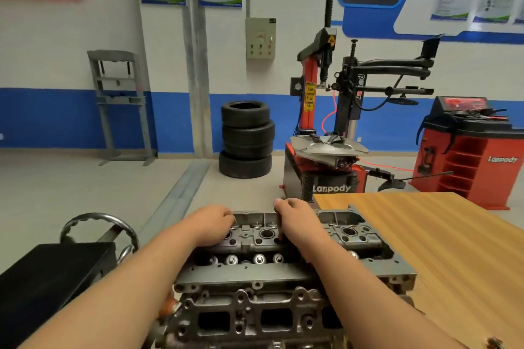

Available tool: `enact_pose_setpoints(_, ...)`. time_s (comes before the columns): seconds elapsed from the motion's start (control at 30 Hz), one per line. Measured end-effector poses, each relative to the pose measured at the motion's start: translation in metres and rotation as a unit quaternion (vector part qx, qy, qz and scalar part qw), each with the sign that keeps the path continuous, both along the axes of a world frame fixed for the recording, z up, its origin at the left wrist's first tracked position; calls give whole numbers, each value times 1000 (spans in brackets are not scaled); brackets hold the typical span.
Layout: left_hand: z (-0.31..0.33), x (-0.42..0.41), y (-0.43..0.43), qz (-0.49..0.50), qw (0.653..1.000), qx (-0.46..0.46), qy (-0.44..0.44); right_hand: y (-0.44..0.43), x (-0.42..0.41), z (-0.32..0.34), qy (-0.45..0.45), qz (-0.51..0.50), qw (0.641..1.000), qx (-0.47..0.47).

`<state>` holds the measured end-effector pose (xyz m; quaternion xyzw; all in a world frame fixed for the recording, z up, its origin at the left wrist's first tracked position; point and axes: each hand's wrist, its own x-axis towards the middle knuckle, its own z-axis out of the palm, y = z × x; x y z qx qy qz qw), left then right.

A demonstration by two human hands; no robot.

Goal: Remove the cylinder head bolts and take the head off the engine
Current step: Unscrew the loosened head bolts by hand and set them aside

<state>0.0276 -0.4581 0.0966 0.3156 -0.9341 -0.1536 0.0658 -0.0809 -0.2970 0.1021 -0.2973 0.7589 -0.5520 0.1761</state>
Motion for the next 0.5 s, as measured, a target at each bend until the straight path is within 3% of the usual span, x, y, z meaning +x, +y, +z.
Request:
enact_pose_setpoints(0.1,-16,5,9,13,998,-56,37,-3,0,7,17,5,1000,-25)
enact_pose_setpoints(0.2,-14,8,10,54,992,-29,109,16,-30,33,-27,-8,993,-116)
enact_pose_setpoints(0.27,-12,11,8,111,984,-44,134,45,-65,48,-8,-55,991,-121)
enact_pose_setpoints(0.33,-12,12,9,149,980,-97,86,81,-103,48,78,-133,988,-8)
enact_pose_setpoints(0.4,-9,8,15,153,977,-137,51,121,-127,32,133,-179,954,200)
enact_pose_setpoints(0.43,-3,1,22,145,978,-138,61,141,-135,19,138,-166,924,315)
enact_pose_setpoints(0.5,11,-22,43,104,983,-113,102,180,-145,-10,60,-119,880,456)
